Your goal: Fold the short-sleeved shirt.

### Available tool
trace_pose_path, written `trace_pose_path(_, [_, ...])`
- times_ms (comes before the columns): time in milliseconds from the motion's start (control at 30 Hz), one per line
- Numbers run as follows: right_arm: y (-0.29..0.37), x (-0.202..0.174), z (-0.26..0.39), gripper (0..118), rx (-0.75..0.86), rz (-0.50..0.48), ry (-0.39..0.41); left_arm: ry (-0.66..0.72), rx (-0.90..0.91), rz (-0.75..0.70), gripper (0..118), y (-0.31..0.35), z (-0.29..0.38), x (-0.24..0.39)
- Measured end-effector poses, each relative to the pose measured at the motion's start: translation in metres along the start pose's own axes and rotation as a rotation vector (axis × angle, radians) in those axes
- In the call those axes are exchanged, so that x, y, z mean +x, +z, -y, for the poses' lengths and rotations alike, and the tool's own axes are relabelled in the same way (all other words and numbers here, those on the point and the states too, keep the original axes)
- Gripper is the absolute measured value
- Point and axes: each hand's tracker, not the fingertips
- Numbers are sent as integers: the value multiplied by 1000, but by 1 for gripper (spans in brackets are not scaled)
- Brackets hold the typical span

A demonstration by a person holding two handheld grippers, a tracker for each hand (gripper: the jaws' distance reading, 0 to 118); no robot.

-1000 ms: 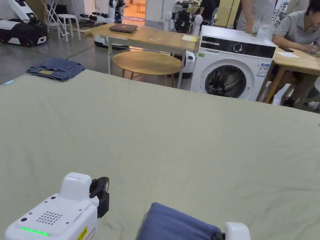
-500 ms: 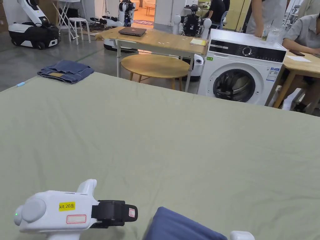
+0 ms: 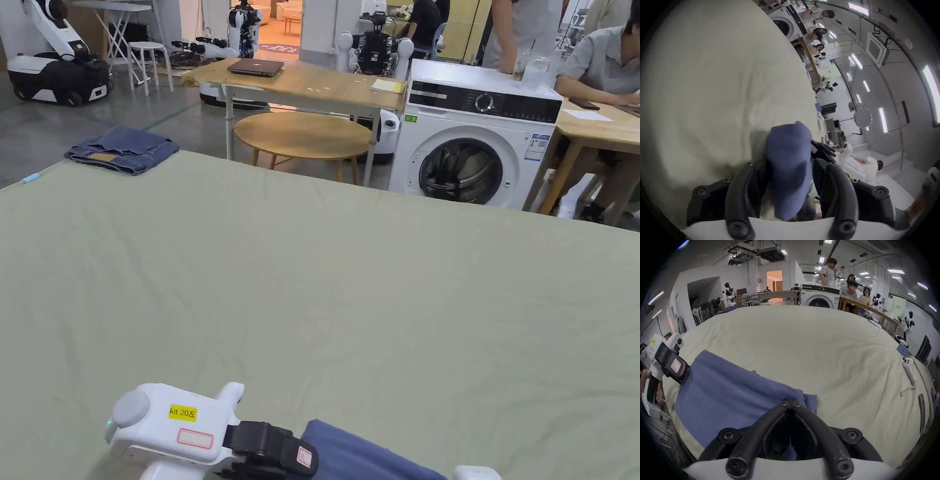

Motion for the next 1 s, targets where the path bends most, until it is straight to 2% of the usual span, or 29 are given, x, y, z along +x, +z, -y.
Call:
trace_pose_path(33, [0,0,0,0,0,0,0,14,-11,14,55,-6,0,-1])
trace_pose_path(133, [-1,1,1,0,0,-1,-3,-7,-31,-79,55,-22,-2,-6])
trace_pose_path(367, [0,1,1,0,3,1,-5,36,-16,-3,55,-15,-1,-14])
trace_pose_path(500, [-1,2,0,0,0,-3,-3,-6,-44,-66,53,-11,-1,-1])
trace_pose_path(667, [0,0,1,0,2,4,4,-85,-25,-149,22,-16,6,10])
trace_pose_path(733, [0,0,1,0,2,5,1,-92,-8,-157,17,-19,9,12])
trace_pose_path(1000, [3,2,4,0,24,0,9,-26,68,-90,14,-5,21,18])
